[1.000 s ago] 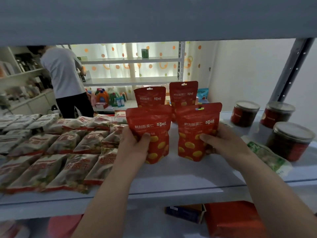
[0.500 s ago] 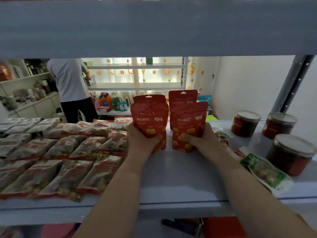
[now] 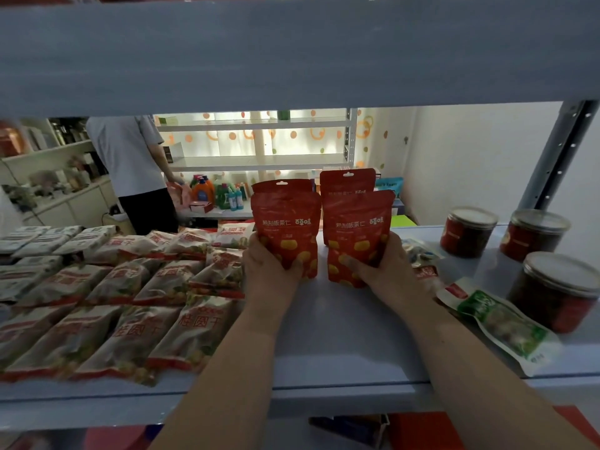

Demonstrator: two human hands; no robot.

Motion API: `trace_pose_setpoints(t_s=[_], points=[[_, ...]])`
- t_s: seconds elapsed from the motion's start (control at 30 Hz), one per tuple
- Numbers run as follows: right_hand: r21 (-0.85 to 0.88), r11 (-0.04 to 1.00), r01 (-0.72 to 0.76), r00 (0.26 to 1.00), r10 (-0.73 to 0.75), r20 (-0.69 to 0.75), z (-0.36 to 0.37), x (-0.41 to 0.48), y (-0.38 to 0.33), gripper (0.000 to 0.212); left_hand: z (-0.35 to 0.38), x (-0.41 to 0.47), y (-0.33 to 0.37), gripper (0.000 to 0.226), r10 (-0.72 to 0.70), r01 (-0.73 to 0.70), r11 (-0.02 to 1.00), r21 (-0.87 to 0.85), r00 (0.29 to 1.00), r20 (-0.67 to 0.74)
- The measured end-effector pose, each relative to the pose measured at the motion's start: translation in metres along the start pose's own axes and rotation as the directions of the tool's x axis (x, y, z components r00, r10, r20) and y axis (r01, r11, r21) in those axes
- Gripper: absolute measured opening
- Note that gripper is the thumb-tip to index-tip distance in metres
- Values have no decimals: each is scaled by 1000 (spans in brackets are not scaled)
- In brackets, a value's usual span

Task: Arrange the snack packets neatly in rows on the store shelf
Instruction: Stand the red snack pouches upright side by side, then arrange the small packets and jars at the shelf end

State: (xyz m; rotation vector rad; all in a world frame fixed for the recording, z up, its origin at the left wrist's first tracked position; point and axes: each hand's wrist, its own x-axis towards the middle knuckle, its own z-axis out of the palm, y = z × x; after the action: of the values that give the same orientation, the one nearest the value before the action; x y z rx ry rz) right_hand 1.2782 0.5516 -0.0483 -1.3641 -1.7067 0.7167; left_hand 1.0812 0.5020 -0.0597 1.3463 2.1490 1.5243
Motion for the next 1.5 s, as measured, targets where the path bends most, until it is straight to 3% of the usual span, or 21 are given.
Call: trace_pose_setpoints(t_s=[0.33, 0.43, 0.5, 0.57, 0.7, 0.83, 0.93, 1.1, 1.27, 1.5], points=[[-40, 999, -14, 1000, 13, -12, 1, -2, 0, 96, -12, -18, 11, 101, 9, -8, 996, -84, 1000, 13], [-87, 996, -22, 1000, 23, 6, -9, -9, -3, 90, -23, -32, 21, 97, 165, -167, 985, -34, 985, -47], [-132, 990, 40, 999, -44, -27, -14, -21, -6, 76, -32, -47, 23, 91, 293, -295, 954, 44, 955, 48], [-258, 956, 138, 990, -143, 1, -14, -38, -5, 61, -40, -64, 19, 80, 373, -417, 896, 152, 893, 252], [-476, 877, 63, 996, -23, 90, -11, -81, 6, 76, -46, -87, -1, 52, 376, -571, 754, 323, 779, 501], [-569, 770, 289, 957, -219, 189, -15, -111, 16, 49, -47, -91, -5, 51, 334, -618, 682, 390, 738, 586], [-594, 741, 313, 948, -211, 237, -27, -125, 15, 46, -41, -92, -3, 54, 321, -670, 655, 351, 667, 673], [-608, 737, 297, 955, -233, 184, -49, -154, 21, 43, -23, -102, 12, 50, 368, -729, 641, 239, 566, 738], [-658, 703, 271, 954, -287, 87, -84, -169, 31, 30, -2, -112, 35, 48, 375, -736, 657, 163, 507, 776], [-650, 738, 182, 944, -316, -95, -143, -146, 59, 35, 31, -114, 85, 55, 379, -721, 689, 74, 445, 812]])
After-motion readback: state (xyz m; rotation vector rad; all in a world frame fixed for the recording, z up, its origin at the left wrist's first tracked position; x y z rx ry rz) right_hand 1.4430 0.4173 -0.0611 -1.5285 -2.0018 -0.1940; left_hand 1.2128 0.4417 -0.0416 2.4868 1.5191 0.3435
